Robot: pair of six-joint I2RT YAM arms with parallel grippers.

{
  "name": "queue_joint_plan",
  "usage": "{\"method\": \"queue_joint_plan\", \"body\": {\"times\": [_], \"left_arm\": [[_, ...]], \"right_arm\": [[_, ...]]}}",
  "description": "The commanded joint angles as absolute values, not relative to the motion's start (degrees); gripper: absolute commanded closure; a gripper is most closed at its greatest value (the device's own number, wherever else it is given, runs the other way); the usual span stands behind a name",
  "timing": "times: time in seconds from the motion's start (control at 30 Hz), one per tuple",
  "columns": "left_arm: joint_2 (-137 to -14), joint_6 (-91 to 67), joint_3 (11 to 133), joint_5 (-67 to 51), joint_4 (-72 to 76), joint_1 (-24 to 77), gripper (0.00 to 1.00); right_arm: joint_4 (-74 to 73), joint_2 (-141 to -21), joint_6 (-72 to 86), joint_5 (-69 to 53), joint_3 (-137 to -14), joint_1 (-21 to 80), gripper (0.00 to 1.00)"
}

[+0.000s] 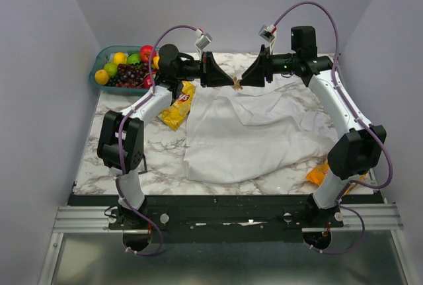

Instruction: Remove the brooch from the garment

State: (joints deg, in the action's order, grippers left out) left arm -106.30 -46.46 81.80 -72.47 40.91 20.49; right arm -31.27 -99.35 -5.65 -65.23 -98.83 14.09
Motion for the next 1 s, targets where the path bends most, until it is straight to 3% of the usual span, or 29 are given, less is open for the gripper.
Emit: {"method": "queue_joint_plan", "body": {"times": [0.0,0.97], "left_arm": [[-105.3,-45.5,82.7,-71.8,41.2,20.7,1.00],[-105.7,-45.4,83.1,-71.7,40.5,20.7,1.00]], "right_arm": [[-30.4,-100.3,-5.2,-65.7,-99.0,14.2,0.39],[-30.1,-102.0,-4.7,-65.9,-99.7,14.5,0.39]]}}
